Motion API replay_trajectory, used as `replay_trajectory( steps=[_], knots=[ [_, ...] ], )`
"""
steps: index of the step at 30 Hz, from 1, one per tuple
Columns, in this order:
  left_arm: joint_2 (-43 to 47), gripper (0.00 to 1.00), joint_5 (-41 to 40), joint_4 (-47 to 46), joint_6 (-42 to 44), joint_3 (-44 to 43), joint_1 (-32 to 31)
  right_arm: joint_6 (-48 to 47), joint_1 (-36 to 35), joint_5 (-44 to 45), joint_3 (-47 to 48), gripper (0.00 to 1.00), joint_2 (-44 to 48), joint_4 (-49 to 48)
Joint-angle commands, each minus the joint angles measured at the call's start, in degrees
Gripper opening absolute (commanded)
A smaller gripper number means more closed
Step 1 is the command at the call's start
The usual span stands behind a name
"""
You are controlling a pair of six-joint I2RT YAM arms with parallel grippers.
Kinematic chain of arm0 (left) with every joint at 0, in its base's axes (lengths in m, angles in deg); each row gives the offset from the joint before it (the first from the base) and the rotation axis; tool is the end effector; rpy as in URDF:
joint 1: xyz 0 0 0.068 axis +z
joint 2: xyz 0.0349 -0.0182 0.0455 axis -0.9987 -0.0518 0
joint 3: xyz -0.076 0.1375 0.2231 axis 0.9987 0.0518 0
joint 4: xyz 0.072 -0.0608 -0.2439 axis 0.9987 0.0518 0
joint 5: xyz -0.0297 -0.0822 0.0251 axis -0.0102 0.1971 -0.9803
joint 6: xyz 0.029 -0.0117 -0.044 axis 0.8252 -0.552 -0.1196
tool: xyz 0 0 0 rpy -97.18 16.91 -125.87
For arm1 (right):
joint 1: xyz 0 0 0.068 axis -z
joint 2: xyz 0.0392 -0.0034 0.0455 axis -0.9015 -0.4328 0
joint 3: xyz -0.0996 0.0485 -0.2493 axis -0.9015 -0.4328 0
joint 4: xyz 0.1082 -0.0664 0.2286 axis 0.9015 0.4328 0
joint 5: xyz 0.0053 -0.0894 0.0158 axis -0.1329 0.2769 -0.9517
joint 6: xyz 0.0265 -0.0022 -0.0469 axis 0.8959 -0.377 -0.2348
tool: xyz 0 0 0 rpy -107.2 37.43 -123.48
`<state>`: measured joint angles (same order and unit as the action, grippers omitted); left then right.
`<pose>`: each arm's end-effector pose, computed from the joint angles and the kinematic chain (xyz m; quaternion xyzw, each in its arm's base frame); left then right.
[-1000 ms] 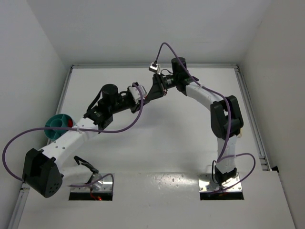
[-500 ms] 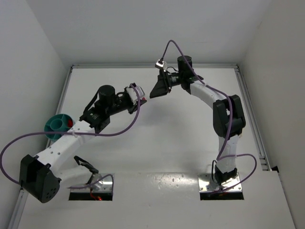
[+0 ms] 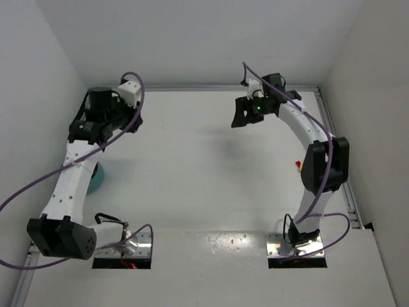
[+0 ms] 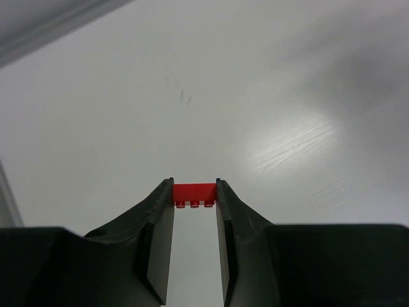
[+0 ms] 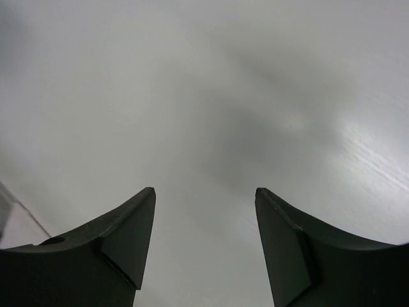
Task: Sort the legos into containers by color
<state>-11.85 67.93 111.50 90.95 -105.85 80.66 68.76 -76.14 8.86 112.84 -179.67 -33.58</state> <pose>0.2586 -0.0383 0.3898 0.1801 0.8370 -0.1030 0.5064 0.4104 0.1045 0.2738 -0.1376 0.9021 0.2999 0.2780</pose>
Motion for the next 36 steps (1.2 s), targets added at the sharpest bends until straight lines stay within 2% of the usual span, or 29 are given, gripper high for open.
replay_trajectory(
  steps=[1,3,4,7,13,22,26,33,36],
  knots=[
    [0.43,0.19,-1.69,15.71,3.32,-3.21,6.60,-8.79,0.01,9.73,-5.97,0.65,4.37,5.78],
    [-0.70,0.19,-0.03,21.22,4.91,-4.97,10.39,-10.45,0.54,9.73,-7.75,0.65,4.91,5.78],
    [-2.10,0.19,1.29,22.92,5.61,-6.46,14.76,-10.46,0.54,9.73,-8.28,0.65,5.43,5.78],
    [-3.17,0.19,3.76,27.05,7.02,-8.65,20.15,-11.69,0.54,9.73,-9.08,0.65,5.43,6.31],
    [-9.14,0.19,1.75,32.51,9.13,-13.49,30.00,-12.83,1.59,8.60,-9.08,0.66,5.43,6.31],
    [-13.72,0.19,-9.23,31.12,4.92,-16.23,30.63,-14.50,2.12,7.27,-7.76,0.66,1.83,7.62],
    [-13.19,0.19,-18.19,28.65,0.80,-13.60,28.17,-15.11,2.12,7.27,-2.84,0.66,-0.36,10.60],
    [-11.96,0.19,-19.35,27.33,-2.56,-6.21,27.64,-18.37,2.12,10.96,6.73,0.66,-5.28,18.87],
    [-12.48,0.21,-19.35,26.54,-3.08,-5.68,27.64,-18.37,2.12,12.36,7.54,0.66,-5.90,19.67]
  ],
)
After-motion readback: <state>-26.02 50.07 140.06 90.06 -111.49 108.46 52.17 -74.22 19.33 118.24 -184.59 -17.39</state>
